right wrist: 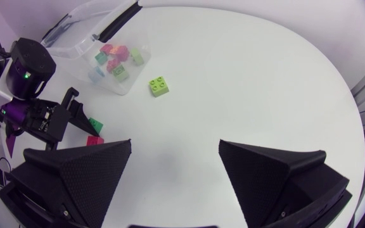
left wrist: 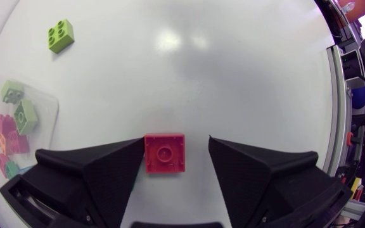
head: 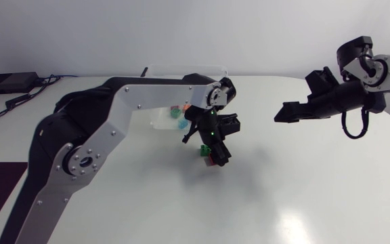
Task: Place the duplo bricks in the container
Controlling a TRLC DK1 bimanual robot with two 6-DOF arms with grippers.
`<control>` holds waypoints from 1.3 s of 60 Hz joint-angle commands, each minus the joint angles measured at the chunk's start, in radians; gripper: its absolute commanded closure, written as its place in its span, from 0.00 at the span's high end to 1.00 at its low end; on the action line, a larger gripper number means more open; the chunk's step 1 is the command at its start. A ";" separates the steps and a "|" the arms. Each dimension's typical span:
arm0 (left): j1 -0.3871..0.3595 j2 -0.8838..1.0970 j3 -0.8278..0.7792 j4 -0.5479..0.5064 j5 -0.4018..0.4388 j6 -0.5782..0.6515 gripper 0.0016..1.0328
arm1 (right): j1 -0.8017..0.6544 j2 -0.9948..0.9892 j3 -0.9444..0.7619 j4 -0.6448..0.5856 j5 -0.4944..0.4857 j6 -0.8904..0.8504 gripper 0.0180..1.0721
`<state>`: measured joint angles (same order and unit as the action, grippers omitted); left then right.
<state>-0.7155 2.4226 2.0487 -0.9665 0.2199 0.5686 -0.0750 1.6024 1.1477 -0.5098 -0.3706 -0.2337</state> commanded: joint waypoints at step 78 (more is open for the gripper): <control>-0.039 -0.223 -0.315 0.089 0.006 -0.047 0.12 | 0.181 0.603 0.231 0.433 0.029 -0.007 0.95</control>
<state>-0.7540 2.2585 1.7664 -0.8803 0.2207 0.5434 0.0986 2.1536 1.3487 -0.0937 -0.3511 -0.2329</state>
